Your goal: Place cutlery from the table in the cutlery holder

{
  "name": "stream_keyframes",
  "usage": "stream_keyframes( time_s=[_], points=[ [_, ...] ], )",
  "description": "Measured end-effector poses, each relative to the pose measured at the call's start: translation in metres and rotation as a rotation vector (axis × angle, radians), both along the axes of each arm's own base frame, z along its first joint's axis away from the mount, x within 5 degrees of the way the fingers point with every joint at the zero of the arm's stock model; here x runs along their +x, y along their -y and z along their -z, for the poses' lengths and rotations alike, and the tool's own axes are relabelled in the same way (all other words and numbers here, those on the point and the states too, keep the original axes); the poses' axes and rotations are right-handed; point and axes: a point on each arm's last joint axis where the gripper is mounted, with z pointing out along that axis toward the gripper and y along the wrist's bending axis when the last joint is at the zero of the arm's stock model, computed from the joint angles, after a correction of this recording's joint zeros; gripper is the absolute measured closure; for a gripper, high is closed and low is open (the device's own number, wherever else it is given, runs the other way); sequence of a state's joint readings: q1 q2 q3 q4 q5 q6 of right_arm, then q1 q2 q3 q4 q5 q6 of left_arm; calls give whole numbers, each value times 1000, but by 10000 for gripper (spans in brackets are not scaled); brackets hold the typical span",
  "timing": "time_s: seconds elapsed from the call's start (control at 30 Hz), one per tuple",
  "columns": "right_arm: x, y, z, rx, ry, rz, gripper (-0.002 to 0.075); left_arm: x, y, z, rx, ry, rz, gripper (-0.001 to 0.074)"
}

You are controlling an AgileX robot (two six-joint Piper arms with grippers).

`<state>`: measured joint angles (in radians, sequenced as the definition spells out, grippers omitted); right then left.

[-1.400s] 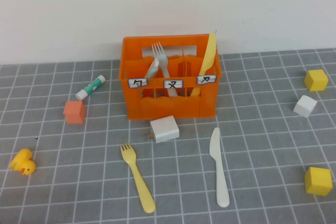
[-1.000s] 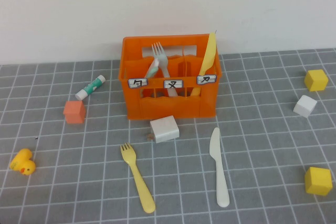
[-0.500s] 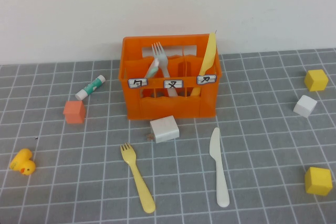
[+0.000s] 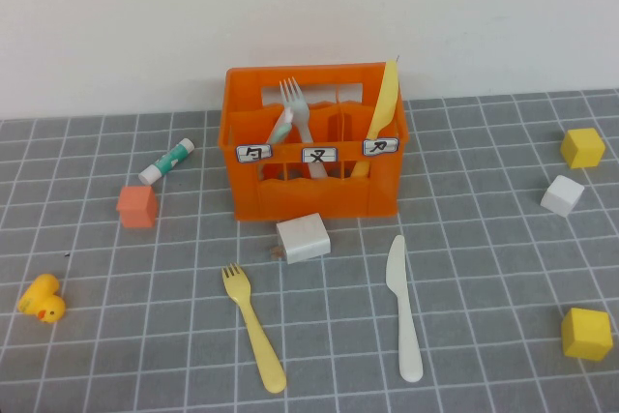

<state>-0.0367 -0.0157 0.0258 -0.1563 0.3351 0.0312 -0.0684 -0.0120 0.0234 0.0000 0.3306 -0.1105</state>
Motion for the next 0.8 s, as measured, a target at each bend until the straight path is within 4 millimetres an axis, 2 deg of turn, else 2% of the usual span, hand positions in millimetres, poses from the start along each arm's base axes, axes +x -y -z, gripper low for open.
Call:
stream_keyframes(
  time_s=[0.13, 0.2, 0.43, 0.63, 0.8],
  points=[
    [2, -1, -4, -5, 58, -9, 729, 2, 0, -4, -4, 62, 1, 736],
    [4, -2, -12, -9, 150, -22, 729, 3, 0, -11, -10, 142, 2, 736],
    [1, -8, -56, -36, 636, -93, 729, 2, 1, -43, -33, 493, 5, 736],
    [-15, -14, -85, -58, 1000, -150, 729, -1, 1, -55, -47, 632, 7, 736],
    [-20, -14, -90, -48, 1076, -154, 729, -7, 0, -67, -198, 762, 23, 736]
  ],
)
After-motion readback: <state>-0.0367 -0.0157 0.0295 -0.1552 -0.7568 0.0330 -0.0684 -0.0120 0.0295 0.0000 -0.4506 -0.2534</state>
